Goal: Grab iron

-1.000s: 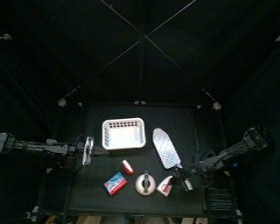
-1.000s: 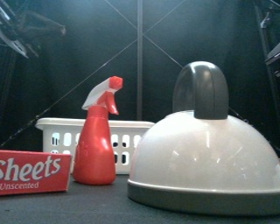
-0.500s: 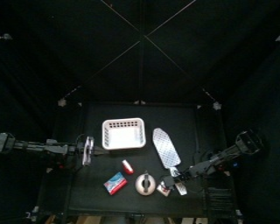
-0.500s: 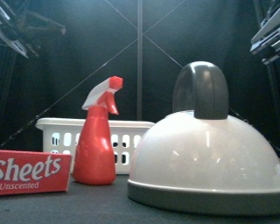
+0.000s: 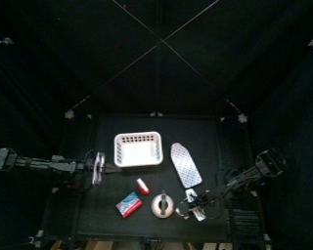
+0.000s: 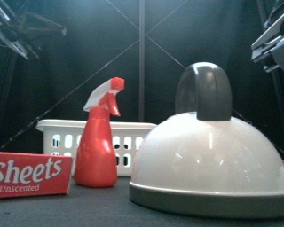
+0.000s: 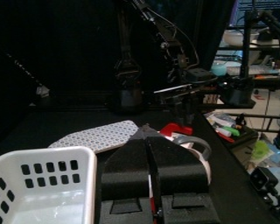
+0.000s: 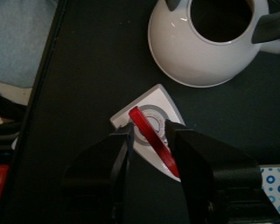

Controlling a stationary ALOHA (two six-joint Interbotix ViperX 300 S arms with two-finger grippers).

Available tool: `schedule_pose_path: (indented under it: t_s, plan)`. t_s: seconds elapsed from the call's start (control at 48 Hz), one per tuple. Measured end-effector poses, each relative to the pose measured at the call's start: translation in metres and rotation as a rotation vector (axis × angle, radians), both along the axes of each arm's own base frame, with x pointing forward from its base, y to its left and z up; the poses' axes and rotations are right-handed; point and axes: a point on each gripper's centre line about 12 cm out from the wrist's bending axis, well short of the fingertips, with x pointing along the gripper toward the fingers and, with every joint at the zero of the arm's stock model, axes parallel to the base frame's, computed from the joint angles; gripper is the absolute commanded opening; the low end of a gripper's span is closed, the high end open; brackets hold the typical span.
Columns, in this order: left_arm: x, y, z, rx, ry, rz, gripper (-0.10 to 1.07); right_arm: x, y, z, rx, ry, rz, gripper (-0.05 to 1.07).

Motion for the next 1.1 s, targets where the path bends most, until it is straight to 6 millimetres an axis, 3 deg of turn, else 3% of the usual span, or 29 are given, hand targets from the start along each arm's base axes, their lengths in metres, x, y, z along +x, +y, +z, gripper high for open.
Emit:
schedule_pose_path:
  t_s: [0.625, 0.958, 1.104]
  plan:
    - [-0.001, 0.000, -0.004, -0.001, 0.011, 0.000, -0.01, 0.000, 0.000, -0.018, -0.089, 0.055, 0.043, 0.72]
    - [-0.001, 0.000, -0.004, -0.003, 0.011, 0.000, -0.01, 0.002, 0.002, -0.024, -0.087, 0.075, 0.036, 0.47]
    - [-0.001, 0.000, -0.004, -0.004, 0.011, 0.002, -0.01, 0.003, 0.002, -0.022, -0.075, 0.076, 0.026, 0.44]
